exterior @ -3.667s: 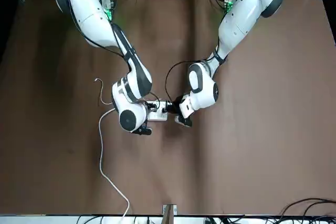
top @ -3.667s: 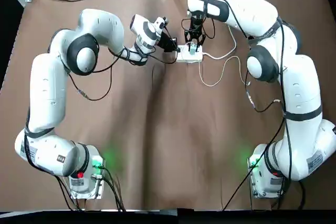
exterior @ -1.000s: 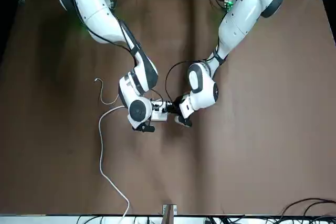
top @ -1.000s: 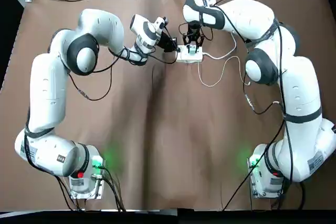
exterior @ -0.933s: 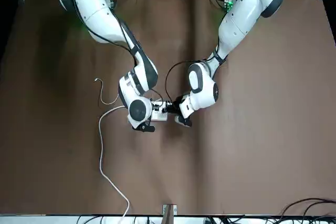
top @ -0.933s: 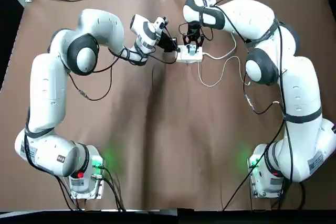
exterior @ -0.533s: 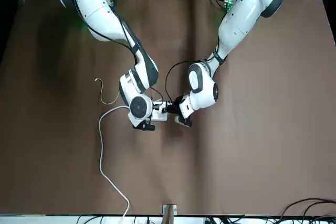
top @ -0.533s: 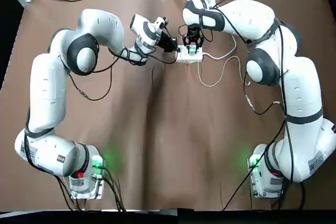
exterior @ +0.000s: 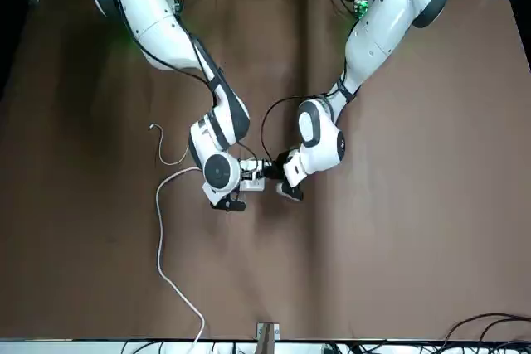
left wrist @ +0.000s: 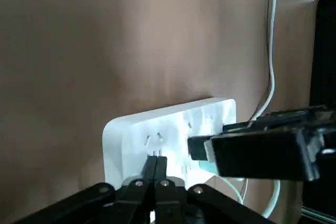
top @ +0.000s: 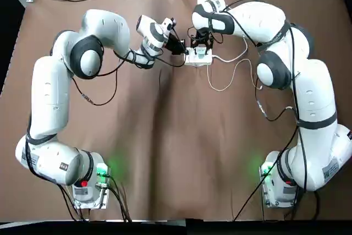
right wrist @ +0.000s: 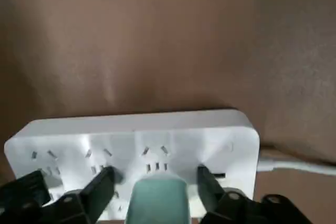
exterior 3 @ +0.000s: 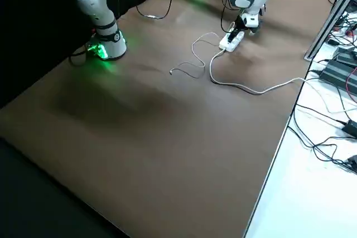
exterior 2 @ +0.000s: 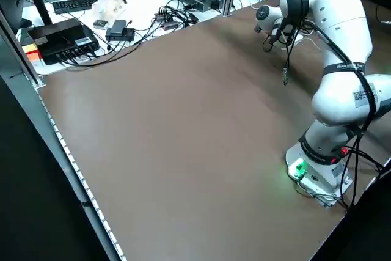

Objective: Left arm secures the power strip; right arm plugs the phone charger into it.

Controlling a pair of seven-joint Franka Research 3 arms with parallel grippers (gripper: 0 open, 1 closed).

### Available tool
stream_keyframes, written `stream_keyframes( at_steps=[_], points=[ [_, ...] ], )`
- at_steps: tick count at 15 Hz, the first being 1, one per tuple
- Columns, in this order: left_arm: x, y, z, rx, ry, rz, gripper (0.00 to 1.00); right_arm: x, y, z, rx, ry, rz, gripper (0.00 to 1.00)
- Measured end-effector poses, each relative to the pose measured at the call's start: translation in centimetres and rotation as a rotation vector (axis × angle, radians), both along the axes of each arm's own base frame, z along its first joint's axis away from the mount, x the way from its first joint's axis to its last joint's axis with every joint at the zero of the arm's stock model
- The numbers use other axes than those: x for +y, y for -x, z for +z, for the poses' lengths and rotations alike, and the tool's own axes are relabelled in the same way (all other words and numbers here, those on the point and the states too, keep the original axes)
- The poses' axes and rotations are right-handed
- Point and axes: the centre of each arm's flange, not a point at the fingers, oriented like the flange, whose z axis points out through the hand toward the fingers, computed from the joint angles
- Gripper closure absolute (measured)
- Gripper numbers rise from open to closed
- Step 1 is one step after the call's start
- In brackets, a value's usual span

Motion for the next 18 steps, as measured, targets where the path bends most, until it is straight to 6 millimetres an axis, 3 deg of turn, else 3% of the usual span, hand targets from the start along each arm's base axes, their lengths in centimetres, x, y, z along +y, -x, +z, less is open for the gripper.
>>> stream_keyframes(
  at_steps=[2,5,8,9,12,14,15,18],
  points=[
    [0.0,0.0,0.0,0.0,0.0,0.0,0.99,-0.8,-0.4,0.1,0.01,0.006,-0.002,0.0],
    [0.0,0.0,0.0,0.0,0.0,0.0,0.99,-2.2,-1.2,1.3,0.037,0.015,-0.011,0.0],
    [0.0,0.0,0.0,0.0,0.0,0.0,0.98,-3.8,-2.6,4.9,0.034,0.008,-0.032,0.0],
    [0.0,0.0,0.0,0.0,0.0,0.0,0.98,-4.7,-3.3,6.6,0.026,0.002,-0.045,0.0],
    [-0.1,0.0,-0.1,-0.001,0.002,0.001,0.79,-9.2,-6.2,13.8,-0.057,-0.039,-0.114,0.0],
    [-0.2,0.0,0.0,-0.001,0.004,0.001,0.77,-13.7,-7.8,20.0,-0.127,-0.068,-0.17,0.0],
    [-0.4,0.0,0.2,-0.002,0.008,0.001,0.71,-16.2,-8.2,22.5,-0.145,-0.075,-0.189,0.0],
    [-0.7,-0.3,0.6,-0.007,0.016,0.004,0.46,-23.6,-8.5,27.5,-0.153,-0.08,-0.215,0.0]
  ],
)
